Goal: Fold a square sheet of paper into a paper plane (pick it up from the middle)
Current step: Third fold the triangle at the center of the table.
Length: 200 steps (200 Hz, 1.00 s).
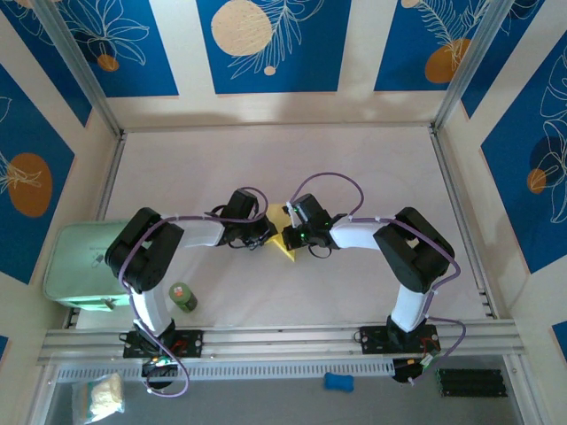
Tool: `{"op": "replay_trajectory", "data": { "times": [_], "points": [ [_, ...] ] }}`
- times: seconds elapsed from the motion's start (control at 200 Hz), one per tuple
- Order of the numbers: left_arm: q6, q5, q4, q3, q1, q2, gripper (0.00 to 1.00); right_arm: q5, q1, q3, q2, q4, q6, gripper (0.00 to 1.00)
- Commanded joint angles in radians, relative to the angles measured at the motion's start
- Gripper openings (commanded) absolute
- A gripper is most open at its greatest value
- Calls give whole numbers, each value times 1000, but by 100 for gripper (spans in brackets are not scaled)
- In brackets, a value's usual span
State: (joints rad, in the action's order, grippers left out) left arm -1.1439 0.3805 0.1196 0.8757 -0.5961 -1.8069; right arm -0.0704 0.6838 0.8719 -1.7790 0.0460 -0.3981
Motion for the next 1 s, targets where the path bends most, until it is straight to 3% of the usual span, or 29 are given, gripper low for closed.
{"op": "replay_trajectory", "data": {
  "times": [0.0,0.64,0.995],
  "points": [
    [11,-15,0,-17,-7,-22,11,-1,-8,0,-43,-58,-9,0],
    [12,-24,-21,-18,-6,-35,11,14,-11,7,-28,-70,-24,0],
    [1,-34,-62,-23,-6,-58,11,110,-72,26,142,-118,-149,34]
  ]
}}
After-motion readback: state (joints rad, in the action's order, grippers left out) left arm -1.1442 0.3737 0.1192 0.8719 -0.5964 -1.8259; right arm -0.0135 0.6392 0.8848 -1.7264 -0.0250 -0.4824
